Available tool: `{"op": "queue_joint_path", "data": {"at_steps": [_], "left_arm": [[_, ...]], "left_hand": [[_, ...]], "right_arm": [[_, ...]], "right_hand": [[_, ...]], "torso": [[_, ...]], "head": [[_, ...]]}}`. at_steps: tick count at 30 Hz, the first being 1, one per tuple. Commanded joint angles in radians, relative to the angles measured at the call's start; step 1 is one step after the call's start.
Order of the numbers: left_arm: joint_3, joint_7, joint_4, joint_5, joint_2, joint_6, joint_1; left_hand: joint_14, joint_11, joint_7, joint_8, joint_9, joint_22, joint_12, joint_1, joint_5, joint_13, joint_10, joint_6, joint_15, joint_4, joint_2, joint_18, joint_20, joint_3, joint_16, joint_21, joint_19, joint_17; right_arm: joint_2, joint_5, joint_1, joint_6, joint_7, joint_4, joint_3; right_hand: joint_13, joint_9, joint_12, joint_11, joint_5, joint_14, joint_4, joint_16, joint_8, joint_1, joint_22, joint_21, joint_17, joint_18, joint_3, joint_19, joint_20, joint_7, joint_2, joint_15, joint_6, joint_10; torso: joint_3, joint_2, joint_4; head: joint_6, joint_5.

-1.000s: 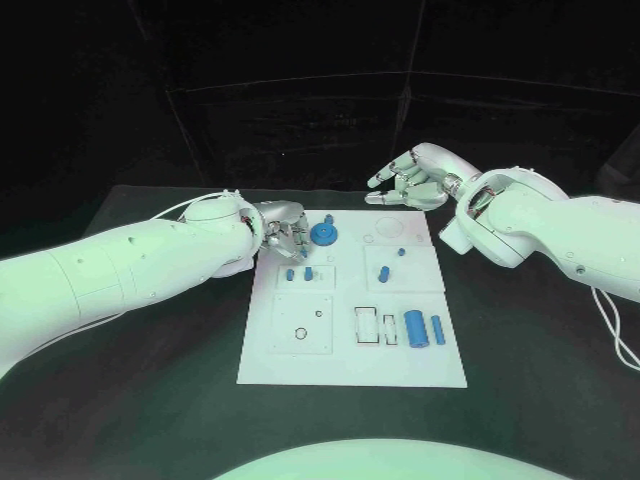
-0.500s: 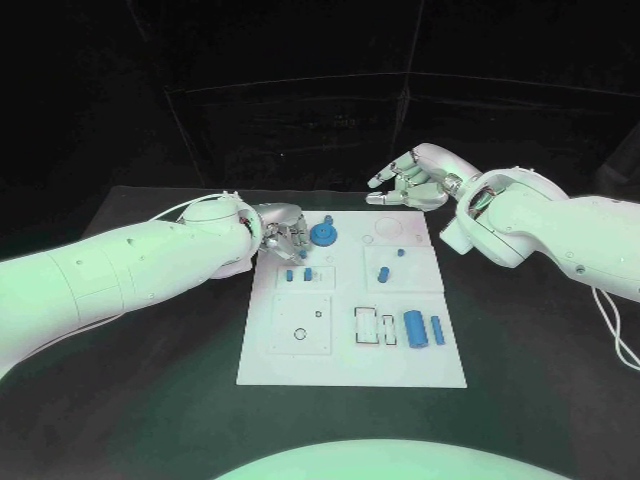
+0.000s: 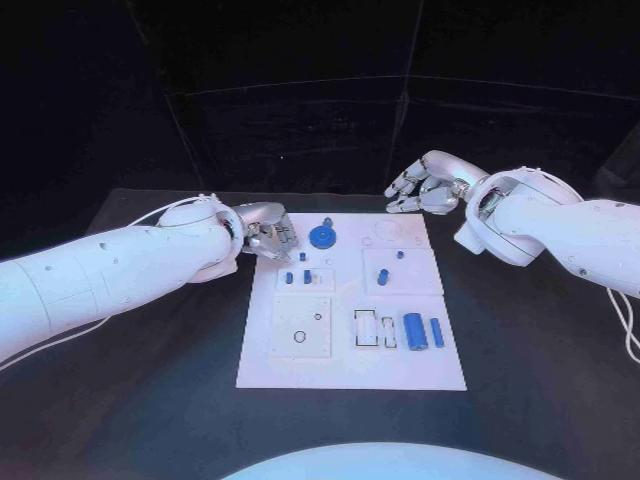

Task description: Assemble the parts on the task board

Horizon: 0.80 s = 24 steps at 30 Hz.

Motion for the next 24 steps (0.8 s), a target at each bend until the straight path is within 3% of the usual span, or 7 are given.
{"op": "queue_joint_path", "data": {"at_steps": [1, 7, 11, 16, 24], "left_arm": [[0.003, 0.178, 0.019, 0.360, -0.033, -0.129, 0.006], [0.003, 0.382, 0.082, 0.871, -0.099, -0.123, 0.007], [0.002, 0.460, 0.138, 1.096, -0.143, -0.104, 0.006], [0.001, 0.501, 0.191, 1.202, -0.185, -0.097, 0.005], [0.000, 0.525, 0.236, 1.240, -0.219, -0.102, 0.004]], "left_hand": [[-0.022, 0.014, 0.012, -0.003, 0.000, -0.121, -0.011, 0.016, -0.005, 0.000, -0.036, 0.013, 0.015, -0.002, 0.005, 0.028, 0.010, -0.005, -0.071, -0.134, -0.056, -0.117], [-0.105, 0.019, 0.023, 0.006, 0.002, -0.289, 0.021, 0.014, -0.005, 0.006, -0.020, 0.036, 0.024, 0.012, 0.036, 0.063, 0.022, -0.003, -0.181, -0.331, -0.152, -0.292], [-0.167, 0.012, 0.018, 0.012, 0.002, -0.322, 0.054, 0.013, -0.003, 0.011, 0.015, 0.046, 0.020, 0.016, 0.043, 0.067, 0.022, -0.004, -0.247, -0.378, -0.189, -0.394], [-0.191, 0.007, 0.014, 0.022, 0.003, -0.331, 0.074, 0.014, -0.003, 0.014, 0.034, 0.060, 0.017, 0.016, 0.047, 0.068, 0.019, -0.007, -0.269, -0.393, -0.200, -0.432], [-0.204, 0.004, 0.013, 0.028, 0.004, -0.335, 0.083, 0.017, -0.002, 0.014, 0.040, 0.069, 0.015, 0.014, 0.049, 0.068, 0.018, -0.009, -0.281, -0.399, -0.204, -0.454]], "right_arm": [[0.002, -0.269, -0.006, 0.050, -0.056, -0.008, 0.000], [-0.001, -0.453, -0.028, 0.070, -0.081, -0.002, -0.001], [-0.002, -0.528, -0.045, 0.087, -0.094, 0.002, -0.001], [-0.001, -0.567, -0.063, 0.104, -0.100, 0.005, -0.001], [0.006, -0.583, -0.082, 0.134, -0.096, 0.005, -0.001]], "right_hand": [[-0.123, -0.003, -0.109, 0.005, -0.034, 0.006, -0.006, -0.017, -0.004, 0.040, -0.006, -0.007, -0.015, 0.006, 0.011, 0.001, 0.007, -0.004, -0.004, 0.010, 0.017, 0.002], [-0.242, -0.006, -0.179, 0.007, -0.055, 0.015, -0.011, -0.016, -0.020, 0.069, 0.005, -0.003, -0.009, 0.002, 0.022, 0.015, 0.008, -0.010, -0.010, 0.009, 0.027, 0.037], [-0.292, -0.006, -0.208, 0.012, -0.059, 0.018, -0.008, -0.013, -0.033, 0.071, 0.010, -0.001, -0.004, 0.001, 0.026, 0.021, 0.009, -0.008, -0.016, 0.011, 0.026, 0.043], [-0.332, -0.006, -0.229, 0.017, -0.061, 0.019, -0.007, -0.010, -0.044, 0.073, 0.014, 0.001, 0.000, 0.000, 0.029, 0.024, 0.013, -0.003, -0.022, 0.014, 0.024, 0.045], [-0.376, -0.005, -0.250, 0.020, -0.063, 0.020, -0.008, -0.006, -0.052, 0.081, 0.016, 0.002, 0.004, 0.000, 0.041, 0.026, 0.013, 0.000, -0.022, 0.015, 0.027, 0.046]], "torso": [[0.0031, 0.001, -0.0004], [-0.0001, 0.003, -0.0012], [0.0006, 0.001, -0.0008], [-0.0007, 0.002, 0.0003], [-0.0006, 0.002, -0.0004]], "head": [[0.006, -0.009], [0.015, -0.032], [0.016, -0.037], [0.018, -0.045], [0.016, -0.044]]}}
